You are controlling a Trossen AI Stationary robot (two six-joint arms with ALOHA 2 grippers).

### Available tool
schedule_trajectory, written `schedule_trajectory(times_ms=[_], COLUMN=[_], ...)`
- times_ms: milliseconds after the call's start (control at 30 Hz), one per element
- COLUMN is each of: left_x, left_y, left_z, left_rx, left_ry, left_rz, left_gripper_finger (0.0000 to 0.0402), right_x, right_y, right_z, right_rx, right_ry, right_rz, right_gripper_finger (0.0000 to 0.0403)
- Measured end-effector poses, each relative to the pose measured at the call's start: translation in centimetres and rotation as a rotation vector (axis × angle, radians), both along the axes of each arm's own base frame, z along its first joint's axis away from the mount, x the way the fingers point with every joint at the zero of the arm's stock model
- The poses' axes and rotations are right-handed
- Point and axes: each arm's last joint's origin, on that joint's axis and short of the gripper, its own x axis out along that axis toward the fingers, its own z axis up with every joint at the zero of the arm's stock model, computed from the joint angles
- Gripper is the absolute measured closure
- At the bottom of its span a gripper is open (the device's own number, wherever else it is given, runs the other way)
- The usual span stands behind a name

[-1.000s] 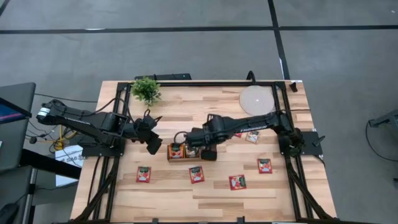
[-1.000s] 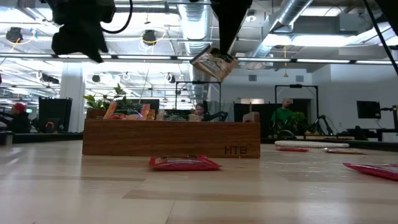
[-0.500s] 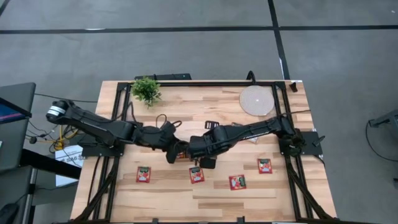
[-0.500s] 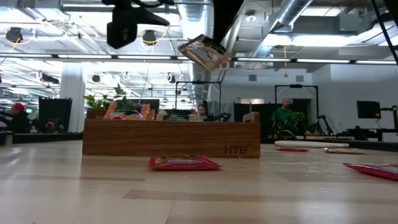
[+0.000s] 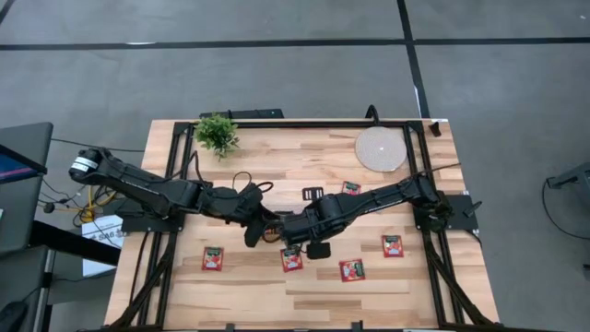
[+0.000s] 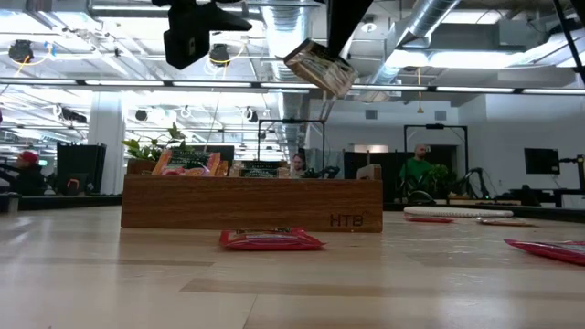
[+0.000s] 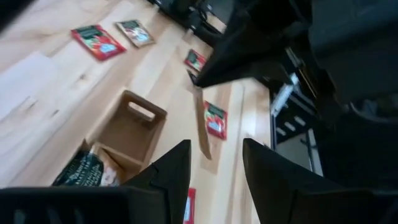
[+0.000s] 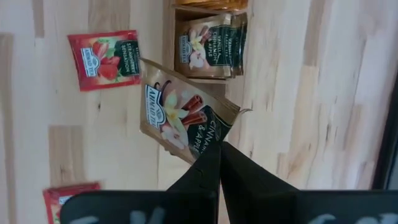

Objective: Pick & Place Tea
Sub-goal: Put the brown tea bag into the middle section of the wooden organizer

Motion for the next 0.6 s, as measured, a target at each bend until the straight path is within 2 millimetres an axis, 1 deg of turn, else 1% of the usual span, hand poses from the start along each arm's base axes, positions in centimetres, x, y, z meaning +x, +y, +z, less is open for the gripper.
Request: schedule_trajectory(times_ms=[200, 367, 467, 600], left_x=[0.4, 0.3, -0.1, -0.1], left_y=[-0.1, 0.3, 0.7, 1.6], left_z=[-0.8, -1.7, -2.1, -2.3], left_rx=[0.02, 0.008, 0.004, -0.028], left_ry=[0.034, 0.128, 0.193, 0.227], left_rz=[-0.049, -0.081, -0.088, -0.1], left_gripper_finger=[0.0264, 0.0264, 0.0264, 0.0264], right_x=[0.0, 0.1, 0.2, 0.3], right_y=[0.1, -0.4, -0.6, -0.9], right_z=[0.0, 0.0, 0.0, 0.0], right_rx=[-0.016, -0.036, -0.05, -0.055], right_ry=[0.016, 0.013, 0.01, 0.013], right_rz=[0.072, 0.067, 0.062, 0.068], right_gripper_finger=[0.0403, 0.0403, 0.0403, 0.0403])
